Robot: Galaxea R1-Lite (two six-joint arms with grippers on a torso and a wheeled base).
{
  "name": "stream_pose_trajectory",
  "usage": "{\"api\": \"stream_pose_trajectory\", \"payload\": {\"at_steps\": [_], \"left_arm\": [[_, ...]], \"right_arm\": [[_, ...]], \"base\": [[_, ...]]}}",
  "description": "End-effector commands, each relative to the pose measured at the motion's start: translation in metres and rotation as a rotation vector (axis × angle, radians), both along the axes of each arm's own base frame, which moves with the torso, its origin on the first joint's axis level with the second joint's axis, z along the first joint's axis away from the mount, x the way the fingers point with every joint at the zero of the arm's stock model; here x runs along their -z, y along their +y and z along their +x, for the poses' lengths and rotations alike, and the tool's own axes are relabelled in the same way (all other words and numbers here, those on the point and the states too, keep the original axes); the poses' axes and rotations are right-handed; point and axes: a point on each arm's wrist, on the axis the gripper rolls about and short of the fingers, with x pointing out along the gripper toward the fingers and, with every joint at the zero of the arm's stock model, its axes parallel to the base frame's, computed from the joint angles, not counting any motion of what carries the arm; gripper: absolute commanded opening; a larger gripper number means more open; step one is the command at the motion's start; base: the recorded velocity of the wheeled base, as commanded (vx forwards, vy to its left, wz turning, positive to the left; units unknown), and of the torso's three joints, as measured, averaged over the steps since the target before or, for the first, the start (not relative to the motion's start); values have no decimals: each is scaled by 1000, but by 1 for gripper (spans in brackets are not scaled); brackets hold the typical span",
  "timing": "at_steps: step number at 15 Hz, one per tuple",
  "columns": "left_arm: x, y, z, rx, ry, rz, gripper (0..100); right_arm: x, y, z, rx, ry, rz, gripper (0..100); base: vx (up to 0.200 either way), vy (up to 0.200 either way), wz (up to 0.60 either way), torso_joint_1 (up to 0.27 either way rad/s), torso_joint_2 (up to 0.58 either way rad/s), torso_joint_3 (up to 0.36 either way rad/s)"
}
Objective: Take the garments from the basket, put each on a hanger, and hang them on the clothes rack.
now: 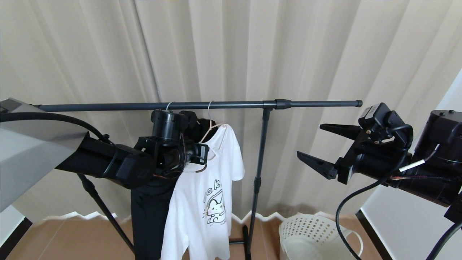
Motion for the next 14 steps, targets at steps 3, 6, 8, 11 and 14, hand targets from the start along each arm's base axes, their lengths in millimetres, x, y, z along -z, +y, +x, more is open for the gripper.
{"api": "stream_pose_trajectory", "payload": {"at_steps": [3, 6, 8, 11, 14], "left_arm": [[-13, 6, -13, -10, -6, -28, 100], [-34, 19, -47, 2, -31, -39, 100], [-45, 24, -63, 10, -51, -49, 100], [-69, 60, -149, 31, -115, -78, 100], [-55, 98, -217, 29, -149, -61, 100]], "right_arm": [[0, 0, 0, 1, 1, -1, 100], [-4, 0, -1, 1, -15, 5, 100], [-6, -1, -3, 1, -23, 7, 100], [-35, 5, -39, -6, -117, 56, 100], [-52, -6, -60, 203, -191, 90, 100]], "base": [[0, 0, 0, 0, 0, 0], [0, 0, 0, 0, 0, 0], [0, 0, 0, 0, 0, 0], [0, 0, 0, 0, 0, 0], [0, 0, 0, 0, 0, 0]]}}
